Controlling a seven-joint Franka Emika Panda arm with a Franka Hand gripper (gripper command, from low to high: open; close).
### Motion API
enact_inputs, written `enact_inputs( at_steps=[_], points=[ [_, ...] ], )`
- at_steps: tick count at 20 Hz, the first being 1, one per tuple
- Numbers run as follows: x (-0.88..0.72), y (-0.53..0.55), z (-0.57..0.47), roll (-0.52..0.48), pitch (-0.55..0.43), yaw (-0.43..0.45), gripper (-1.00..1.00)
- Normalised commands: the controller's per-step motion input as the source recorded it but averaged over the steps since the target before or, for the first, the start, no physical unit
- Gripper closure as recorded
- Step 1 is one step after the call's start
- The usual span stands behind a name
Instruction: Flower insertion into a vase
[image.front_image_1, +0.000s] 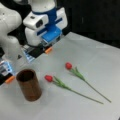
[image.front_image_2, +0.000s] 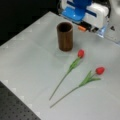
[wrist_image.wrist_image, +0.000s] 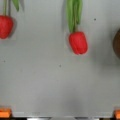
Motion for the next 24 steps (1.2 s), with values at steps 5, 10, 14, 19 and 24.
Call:
enact_inputs(
  at_steps=[5,10,14,19,24],
  points=[
    [0.10,-0.03,-0.08,-0.021,0.108,0.213,-1.00],
    [0.32,-0.13,-0.20,-0.018,0.027,0.126,-1.00],
    [0.42,-0.19,-0.19,-0.039,0.003,0.113,-1.00],
    [0.52,-0.22,-0.26,-0.101,0.035,0.124,-1.00],
    [0.58,-0.16,-0.32,-0.137,0.036,0.150,-1.00]
  ],
)
